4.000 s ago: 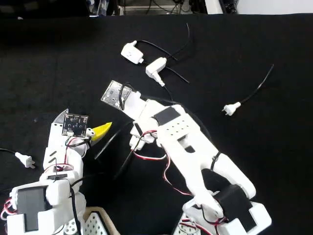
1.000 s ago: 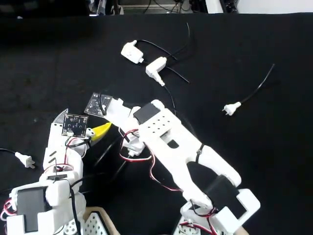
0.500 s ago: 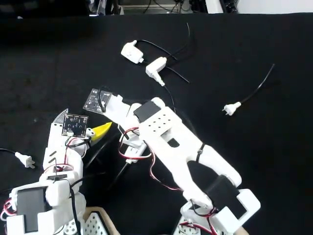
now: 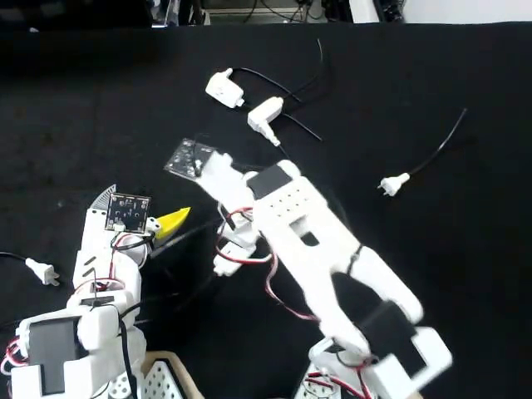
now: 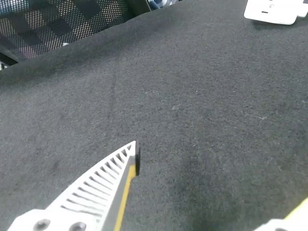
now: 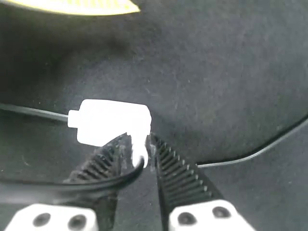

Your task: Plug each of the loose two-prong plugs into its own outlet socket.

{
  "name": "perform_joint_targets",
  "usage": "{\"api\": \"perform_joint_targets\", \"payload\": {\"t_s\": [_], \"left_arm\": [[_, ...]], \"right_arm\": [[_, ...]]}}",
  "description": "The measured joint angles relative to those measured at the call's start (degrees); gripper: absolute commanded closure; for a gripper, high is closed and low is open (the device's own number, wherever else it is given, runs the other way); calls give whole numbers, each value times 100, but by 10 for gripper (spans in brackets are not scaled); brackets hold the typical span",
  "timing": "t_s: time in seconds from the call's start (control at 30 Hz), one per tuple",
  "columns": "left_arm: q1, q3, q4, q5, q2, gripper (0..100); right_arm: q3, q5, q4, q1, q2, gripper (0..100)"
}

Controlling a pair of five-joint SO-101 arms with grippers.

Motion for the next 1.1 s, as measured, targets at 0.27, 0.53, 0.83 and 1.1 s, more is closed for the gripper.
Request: {"api": "perform_joint_targets", "payload": {"t_s": [0.27, 0.53, 0.83, 1.1], "left_arm": [[0, 0, 0, 0, 0, 478], [0, 0, 0, 0, 0, 478], [0, 0, 0, 0, 0, 478], [0, 0, 0, 0, 0, 478]], "right_arm": [[738, -26, 193, -88, -1196, 986], [1407, -299, 105, -193, -1793, 986], [1582, -396, -264, -202, -1952, 986], [1969, -607, -396, -202, -2901, 986]]}}
